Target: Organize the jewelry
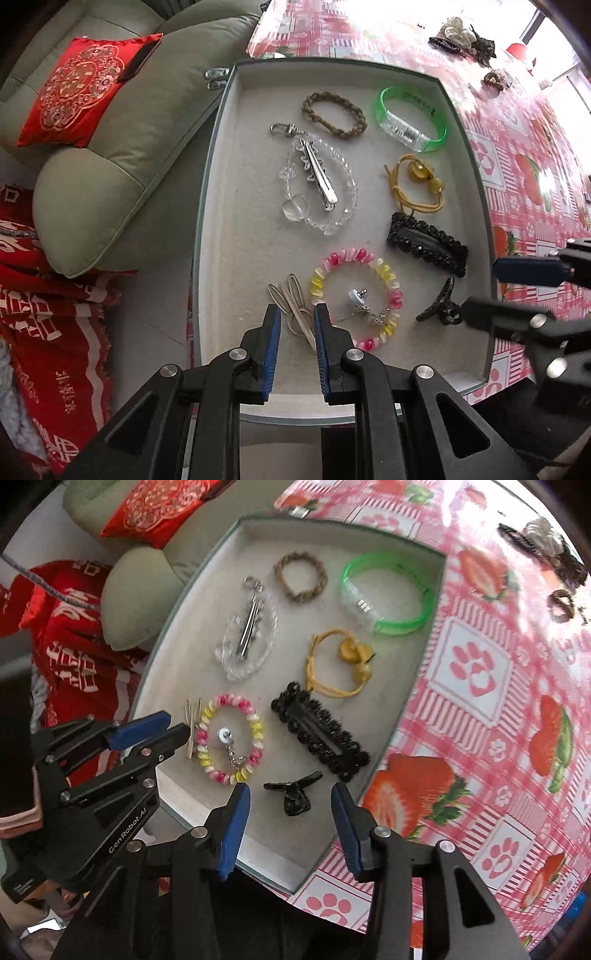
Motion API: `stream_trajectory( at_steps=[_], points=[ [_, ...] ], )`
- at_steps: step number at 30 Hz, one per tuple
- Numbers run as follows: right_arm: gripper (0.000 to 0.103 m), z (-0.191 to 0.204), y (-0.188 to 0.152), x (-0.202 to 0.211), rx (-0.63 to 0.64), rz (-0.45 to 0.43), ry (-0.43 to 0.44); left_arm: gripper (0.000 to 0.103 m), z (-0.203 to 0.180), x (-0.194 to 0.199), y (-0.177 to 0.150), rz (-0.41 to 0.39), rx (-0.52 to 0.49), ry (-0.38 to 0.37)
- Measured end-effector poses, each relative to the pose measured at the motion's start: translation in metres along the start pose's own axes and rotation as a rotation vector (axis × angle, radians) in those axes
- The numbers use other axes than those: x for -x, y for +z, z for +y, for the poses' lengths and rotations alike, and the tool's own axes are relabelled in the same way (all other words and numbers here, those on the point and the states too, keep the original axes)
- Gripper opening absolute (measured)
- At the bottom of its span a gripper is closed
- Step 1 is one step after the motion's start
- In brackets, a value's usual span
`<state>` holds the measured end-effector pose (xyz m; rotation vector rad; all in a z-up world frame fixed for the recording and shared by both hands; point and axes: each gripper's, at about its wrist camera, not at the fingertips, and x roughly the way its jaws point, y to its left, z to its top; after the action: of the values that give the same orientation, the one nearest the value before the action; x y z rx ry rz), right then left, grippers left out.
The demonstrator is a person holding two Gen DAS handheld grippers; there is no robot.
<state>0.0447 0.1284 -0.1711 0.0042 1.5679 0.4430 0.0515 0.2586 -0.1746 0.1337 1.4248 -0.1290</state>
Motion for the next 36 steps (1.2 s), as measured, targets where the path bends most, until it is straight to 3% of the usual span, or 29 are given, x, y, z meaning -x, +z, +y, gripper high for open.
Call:
stream_trajectory(
  at_steps=[8, 9, 10, 11, 13, 30, 36],
  points=[
    [0.054, -0.022, -0.003, 0.026, -0.069, -0.041, -0.019, 0.026, 0.0, 0.011, -0.001, -0.012, -0.005, -0.012],
    [0.054, -0.024, -0.004, 0.028, -0.076, -0.042, -0.022, 0.049, 0.0, 0.013, -0.001, -0.01, -0.004, -0.017],
    [0.054, -0.025, -0.005, 0.029, -0.082, -0.043, -0.024, 0.088, 0.0, 0.014, -0.002, -0.013, 0.001, -0.017],
    [0.054, -0.025, -0.006, 0.029, -0.088, -0.043, -0.026, 0.098, 0.0, 0.018, -0.002, -0.029, 0.008, -0.01],
    [0.054, -0.029, -0.009, 0.032, -0.099, -0.046, -0.029, 0.1, -0.002, 0.025, -0.003, -0.056, -0.001, -0.01],
    [0.054, -0.038, -0.009, 0.047, -0.134, -0.059, -0.038, 0.103, -0.01, 0.036, -0.004, -0.035, -0.021, -0.012],
    [0.062, -0.038, -0.008, 0.054, -0.135, -0.07, -0.047, 0.103, -0.01, 0.045, 0.002, -0.047, -0.016, -0.001]
  ],
)
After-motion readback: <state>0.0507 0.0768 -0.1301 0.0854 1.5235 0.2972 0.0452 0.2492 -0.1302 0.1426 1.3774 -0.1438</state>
